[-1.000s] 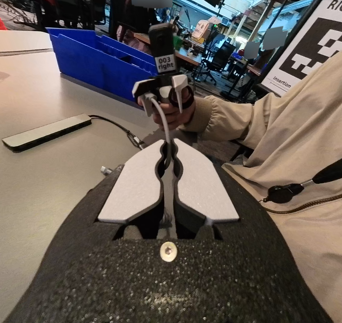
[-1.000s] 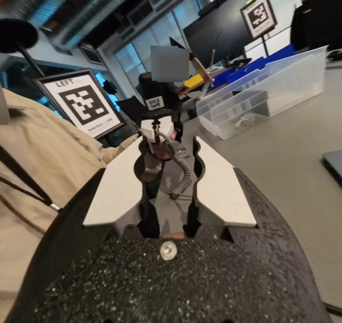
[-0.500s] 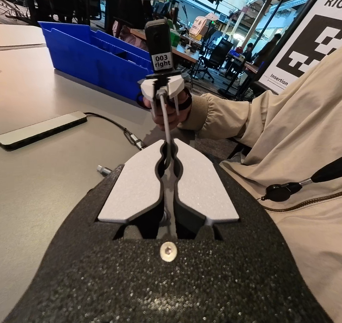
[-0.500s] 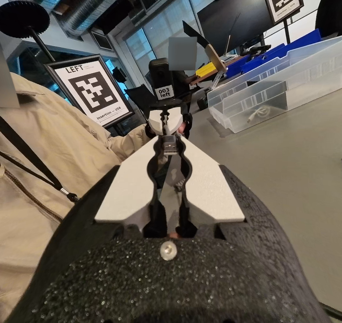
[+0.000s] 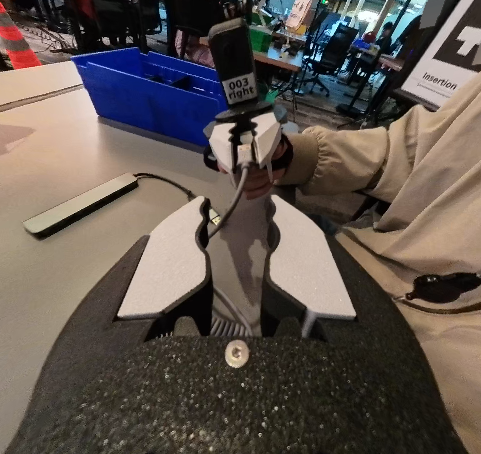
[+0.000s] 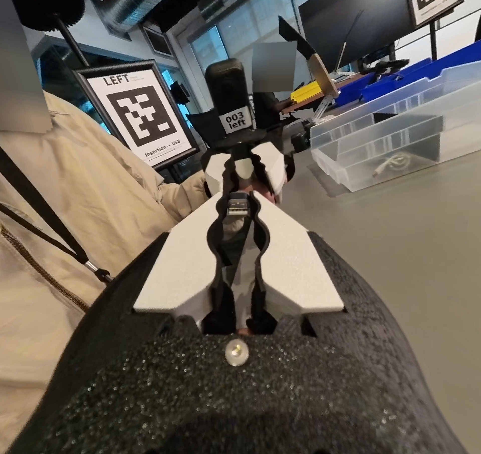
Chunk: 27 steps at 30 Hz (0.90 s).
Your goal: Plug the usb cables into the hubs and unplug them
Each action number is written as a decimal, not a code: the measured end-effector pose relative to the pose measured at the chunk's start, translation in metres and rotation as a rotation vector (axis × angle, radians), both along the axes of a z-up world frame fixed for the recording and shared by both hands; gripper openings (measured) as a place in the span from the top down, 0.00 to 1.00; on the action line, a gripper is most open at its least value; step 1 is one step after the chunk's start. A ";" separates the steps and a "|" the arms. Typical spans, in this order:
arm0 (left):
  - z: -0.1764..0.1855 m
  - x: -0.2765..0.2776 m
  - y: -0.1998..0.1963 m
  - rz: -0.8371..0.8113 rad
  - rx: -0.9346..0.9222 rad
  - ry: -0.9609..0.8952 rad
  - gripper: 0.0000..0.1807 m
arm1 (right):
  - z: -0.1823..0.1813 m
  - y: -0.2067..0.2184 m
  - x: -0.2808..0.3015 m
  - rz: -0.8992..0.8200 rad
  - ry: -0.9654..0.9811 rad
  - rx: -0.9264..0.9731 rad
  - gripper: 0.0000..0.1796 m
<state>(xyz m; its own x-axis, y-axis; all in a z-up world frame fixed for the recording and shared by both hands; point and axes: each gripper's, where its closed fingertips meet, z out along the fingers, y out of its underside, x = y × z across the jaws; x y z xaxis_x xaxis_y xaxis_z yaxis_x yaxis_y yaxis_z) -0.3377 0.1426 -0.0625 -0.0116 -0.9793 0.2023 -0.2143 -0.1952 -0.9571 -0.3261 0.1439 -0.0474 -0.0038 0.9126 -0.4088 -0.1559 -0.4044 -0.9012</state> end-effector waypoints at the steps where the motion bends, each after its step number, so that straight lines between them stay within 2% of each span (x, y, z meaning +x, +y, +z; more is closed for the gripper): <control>1: 0.000 0.003 -0.002 -0.010 -0.016 -0.005 0.78 | 0.000 -0.001 -0.002 0.004 0.004 0.001 0.91; 6: 0.007 0.014 -0.009 -0.036 -0.065 -0.093 0.84 | 0.007 -0.003 -0.008 0.008 0.056 -0.003 0.91; 9: 0.004 0.015 -0.007 -0.022 -0.060 -0.085 0.97 | 0.005 0.001 -0.006 -0.021 0.051 -0.001 0.91; 17: -0.003 0.011 -0.003 0.021 -0.005 -0.017 0.98 | -0.001 0.006 0.004 -0.057 0.007 0.001 0.90; 21: -0.014 0.011 -0.005 0.016 0.045 0.066 0.98 | -0.002 0.008 0.003 -0.067 -0.005 -0.007 0.83; 24: -0.014 0.012 -0.005 0.020 0.048 0.069 0.98 | -0.006 0.006 0.000 -0.064 -0.028 0.017 0.91; 27: -0.006 0.009 -0.003 0.032 0.021 0.022 0.98 | -0.009 0.006 0.000 -0.049 -0.045 0.009 0.92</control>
